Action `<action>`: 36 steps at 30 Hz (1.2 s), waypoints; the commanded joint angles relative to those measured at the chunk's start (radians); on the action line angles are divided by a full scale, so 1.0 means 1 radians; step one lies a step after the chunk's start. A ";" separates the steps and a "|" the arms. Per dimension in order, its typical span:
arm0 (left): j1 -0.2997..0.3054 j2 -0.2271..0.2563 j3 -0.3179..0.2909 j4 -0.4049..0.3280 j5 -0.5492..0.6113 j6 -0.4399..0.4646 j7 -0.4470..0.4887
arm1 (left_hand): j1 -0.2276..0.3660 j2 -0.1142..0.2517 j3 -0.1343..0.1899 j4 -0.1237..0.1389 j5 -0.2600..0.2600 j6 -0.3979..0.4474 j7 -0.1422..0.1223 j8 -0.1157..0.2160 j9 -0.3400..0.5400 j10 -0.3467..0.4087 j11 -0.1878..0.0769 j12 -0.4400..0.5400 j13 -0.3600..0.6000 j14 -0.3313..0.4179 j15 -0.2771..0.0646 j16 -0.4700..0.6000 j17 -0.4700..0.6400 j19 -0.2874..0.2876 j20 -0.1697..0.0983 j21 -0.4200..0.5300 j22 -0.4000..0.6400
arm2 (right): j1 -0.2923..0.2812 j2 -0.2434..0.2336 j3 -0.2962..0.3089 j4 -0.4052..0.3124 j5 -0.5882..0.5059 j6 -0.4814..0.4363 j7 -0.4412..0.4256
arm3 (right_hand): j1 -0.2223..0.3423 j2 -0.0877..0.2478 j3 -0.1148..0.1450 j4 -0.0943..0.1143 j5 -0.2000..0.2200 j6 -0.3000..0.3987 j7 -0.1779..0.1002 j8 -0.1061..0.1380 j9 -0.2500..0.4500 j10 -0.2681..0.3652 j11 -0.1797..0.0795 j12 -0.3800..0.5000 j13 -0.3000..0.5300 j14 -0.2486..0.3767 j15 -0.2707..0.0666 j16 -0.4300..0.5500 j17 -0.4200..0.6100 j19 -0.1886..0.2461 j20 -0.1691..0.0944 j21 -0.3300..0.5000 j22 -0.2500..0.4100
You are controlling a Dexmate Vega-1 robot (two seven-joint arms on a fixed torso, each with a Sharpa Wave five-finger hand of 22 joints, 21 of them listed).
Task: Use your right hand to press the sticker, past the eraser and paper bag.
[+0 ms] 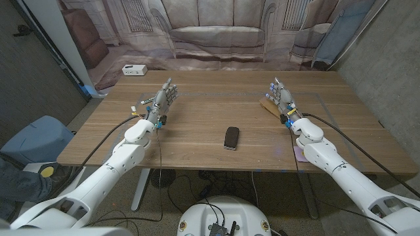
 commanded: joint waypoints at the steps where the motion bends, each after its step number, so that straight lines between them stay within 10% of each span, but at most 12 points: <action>1: 0.012 0.028 -0.010 -0.009 -0.002 -0.015 -0.028 | 0.007 0.003 0.007 -0.001 0.006 0.003 0.007 0.005 0.002 0.012 -0.002 0.008 -0.001 0.008 0.010 0.010 0.001 0.001 0.011 0.001 0.002 | -0.031 0.010 -0.001 -0.024 -0.031 0.058 -0.033 | 0.005 -0.001 0.004 -0.001 0.004 0.014 -0.003 0.008 0.005 0.014 0.006 0.009 -0.001 0.011 0.008 0.009 0.003 0.020 0.002 0.006 0.001; 36: 0.104 0.074 -0.046 -0.131 0.007 -0.019 0.034 | 0.015 0.016 0.010 -0.013 0.005 0.041 0.008 0.009 0.003 0.068 0.000 0.026 -0.031 0.074 0.009 0.023 0.000 0.054 0.021 -0.006 0.002 | -0.122 -0.060 0.040 -0.060 -0.006 0.196 0.097 | -0.008 -0.002 -0.008 -0.012 0.001 0.100 0.015 0.029 0.005 0.070 0.010 0.022 -0.023 0.058 0.003 0.018 -0.017 0.060 0.004 -0.003 0.001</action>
